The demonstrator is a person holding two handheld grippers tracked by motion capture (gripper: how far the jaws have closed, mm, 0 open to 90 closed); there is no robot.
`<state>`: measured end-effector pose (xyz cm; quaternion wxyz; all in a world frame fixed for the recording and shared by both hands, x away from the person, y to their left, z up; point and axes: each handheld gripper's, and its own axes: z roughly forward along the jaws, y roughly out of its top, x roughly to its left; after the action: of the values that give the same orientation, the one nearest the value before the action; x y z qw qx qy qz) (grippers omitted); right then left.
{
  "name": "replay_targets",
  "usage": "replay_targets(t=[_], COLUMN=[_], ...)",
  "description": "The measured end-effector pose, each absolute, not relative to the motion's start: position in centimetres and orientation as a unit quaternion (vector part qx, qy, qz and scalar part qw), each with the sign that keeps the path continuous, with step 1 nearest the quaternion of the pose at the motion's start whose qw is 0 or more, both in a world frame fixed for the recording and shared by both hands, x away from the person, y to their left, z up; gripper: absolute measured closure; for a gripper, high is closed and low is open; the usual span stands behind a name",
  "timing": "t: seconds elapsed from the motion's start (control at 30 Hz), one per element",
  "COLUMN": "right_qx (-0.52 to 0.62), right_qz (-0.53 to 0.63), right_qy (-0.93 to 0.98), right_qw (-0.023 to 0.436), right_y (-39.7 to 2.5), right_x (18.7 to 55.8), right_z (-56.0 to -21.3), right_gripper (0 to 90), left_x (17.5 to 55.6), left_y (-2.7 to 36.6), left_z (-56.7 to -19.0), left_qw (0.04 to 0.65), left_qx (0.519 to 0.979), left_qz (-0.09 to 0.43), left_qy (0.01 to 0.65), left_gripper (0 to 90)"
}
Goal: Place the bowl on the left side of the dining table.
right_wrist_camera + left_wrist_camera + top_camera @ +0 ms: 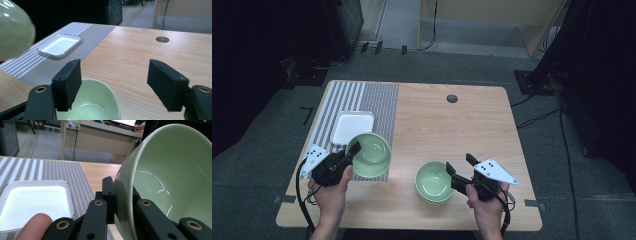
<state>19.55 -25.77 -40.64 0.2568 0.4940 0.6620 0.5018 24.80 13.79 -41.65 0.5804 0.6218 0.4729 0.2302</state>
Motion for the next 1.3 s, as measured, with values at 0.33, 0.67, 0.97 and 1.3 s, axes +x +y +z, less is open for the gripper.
replay_targets(t=[0.33, 0.67, 0.97, 1.3], right_qx=[0.523, 0.552, 0.574, 0.585], right_qz=[0.482, 0.457, 0.432, 0.397], right_qy=[0.651, 0.642, 0.638, 0.648], right_qw=[0.265, 0.273, 0.277, 0.285], right_y=[-27.3, -29.1, -30.8, -32.9], right_x=[20.5, 21.4, 22.1, 22.7], right_z=[-42.0, -43.6, -45.3, -47.7], right_gripper=[27.5, 27.3, 27.2, 26.1], left_x=[25.2, 25.5, 25.6, 26.0], left_y=[15.4, 16.8, 17.8, 18.7], left_z=[-41.9, -42.0, -42.2, -42.7], left_qw=[0.575, 0.572, 0.569, 0.563], left_qx=[0.61, 0.598, 0.593, 0.588], left_qz=[0.242, 0.25, 0.253, 0.254], left_qy=[0.489, 0.503, 0.511, 0.523], left_gripper=[84.0, 84.0, 84.1, 84.0])
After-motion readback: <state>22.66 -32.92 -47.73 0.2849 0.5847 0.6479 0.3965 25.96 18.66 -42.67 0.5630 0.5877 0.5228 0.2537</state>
